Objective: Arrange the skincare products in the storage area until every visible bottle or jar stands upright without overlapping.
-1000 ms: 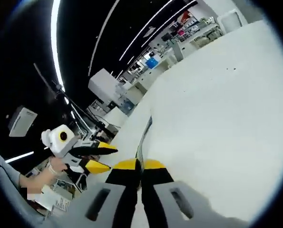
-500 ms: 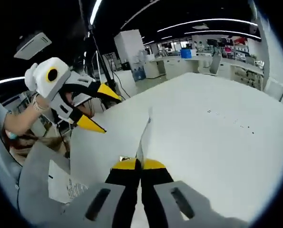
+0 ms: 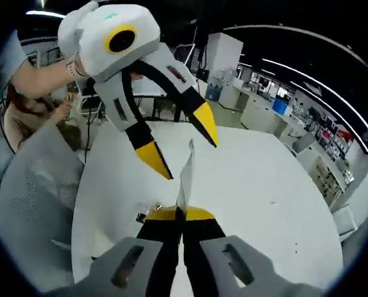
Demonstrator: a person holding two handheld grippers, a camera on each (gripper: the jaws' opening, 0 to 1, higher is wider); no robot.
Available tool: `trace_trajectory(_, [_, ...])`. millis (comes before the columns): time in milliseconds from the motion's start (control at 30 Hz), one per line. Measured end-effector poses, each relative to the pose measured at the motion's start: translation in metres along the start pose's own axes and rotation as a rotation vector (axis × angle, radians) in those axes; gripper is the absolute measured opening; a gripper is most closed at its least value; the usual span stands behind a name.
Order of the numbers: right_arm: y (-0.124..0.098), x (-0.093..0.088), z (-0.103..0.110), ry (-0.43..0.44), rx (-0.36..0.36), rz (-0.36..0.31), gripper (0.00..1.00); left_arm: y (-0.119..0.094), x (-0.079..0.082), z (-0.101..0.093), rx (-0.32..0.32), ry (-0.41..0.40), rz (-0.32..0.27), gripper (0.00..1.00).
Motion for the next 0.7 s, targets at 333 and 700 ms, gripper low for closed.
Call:
trace_trajectory(333, [0.002, 0.013, 0.016, -0.173, 0.020, 0.018, 0.01, -0.008, -0.009, -0.016, -0.085, 0.008, 0.012, 0.15])
trace_trajectory(700, [0.006, 0.013, 0.018, -0.170, 0.012, 0.011, 0.01, -0.010, -0.016, -0.030, -0.117, -0.006, 0.032, 0.00])
Point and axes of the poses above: the point that each gripper's makers call its tool centre point, and the gripper's own axes: y roughly forward along the fingers, z roughly to its left, x roughly out of its top, the point moved 8 cm from there along -y, roughly backward along the fingers, and after that the axes turned 7 degrees about y, right-handed, at the moved point
